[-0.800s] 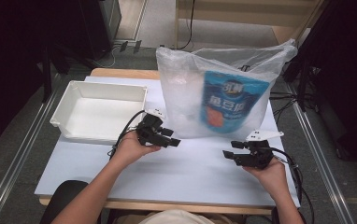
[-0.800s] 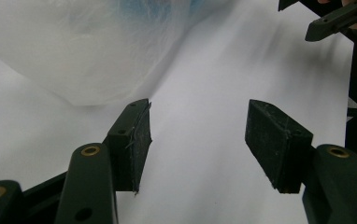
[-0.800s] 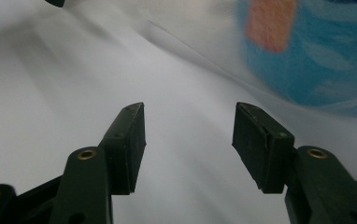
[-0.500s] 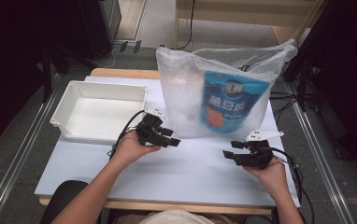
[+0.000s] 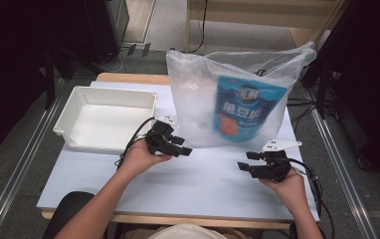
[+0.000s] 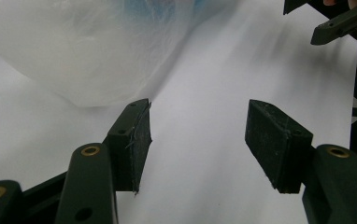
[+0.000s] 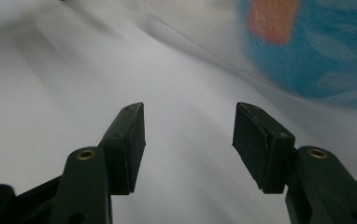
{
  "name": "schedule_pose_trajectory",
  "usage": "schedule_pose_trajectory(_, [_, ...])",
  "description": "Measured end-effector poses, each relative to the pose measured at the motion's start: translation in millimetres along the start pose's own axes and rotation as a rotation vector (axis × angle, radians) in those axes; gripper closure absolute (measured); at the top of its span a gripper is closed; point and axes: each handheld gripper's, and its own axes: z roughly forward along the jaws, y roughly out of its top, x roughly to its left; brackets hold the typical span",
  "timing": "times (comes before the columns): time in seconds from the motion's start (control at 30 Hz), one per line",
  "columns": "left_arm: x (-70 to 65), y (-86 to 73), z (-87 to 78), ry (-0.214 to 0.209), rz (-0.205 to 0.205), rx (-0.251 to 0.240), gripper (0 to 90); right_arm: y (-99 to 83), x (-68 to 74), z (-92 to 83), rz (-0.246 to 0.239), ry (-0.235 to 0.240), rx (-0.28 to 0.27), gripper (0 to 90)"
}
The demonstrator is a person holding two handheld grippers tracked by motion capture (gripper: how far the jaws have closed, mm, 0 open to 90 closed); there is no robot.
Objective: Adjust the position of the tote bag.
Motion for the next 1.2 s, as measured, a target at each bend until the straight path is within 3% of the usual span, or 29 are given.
schedule_pose_trajectory(0.43, [-0.3, 2.0, 3.6, -0.008, 0.008, 0.015, 40.9, -2.8, -1.6, -5.4, 0.029, -0.004, -0.03, 44.5])
schedule_pose_trajectory(0.57, [-0.1, 2.3, 3.3, -0.009, 0.008, 0.015, 40.9, -2.0, -5.2, -4.1, 0.058, 0.035, -0.005, 44.5])
schedule_pose_trajectory(1.2, [2.1, 3.4, -1.2, -0.022, -0.002, 0.019, 42.3, -2.0, -5.0, -5.1, 0.043, 0.021, -0.003, 44.4])
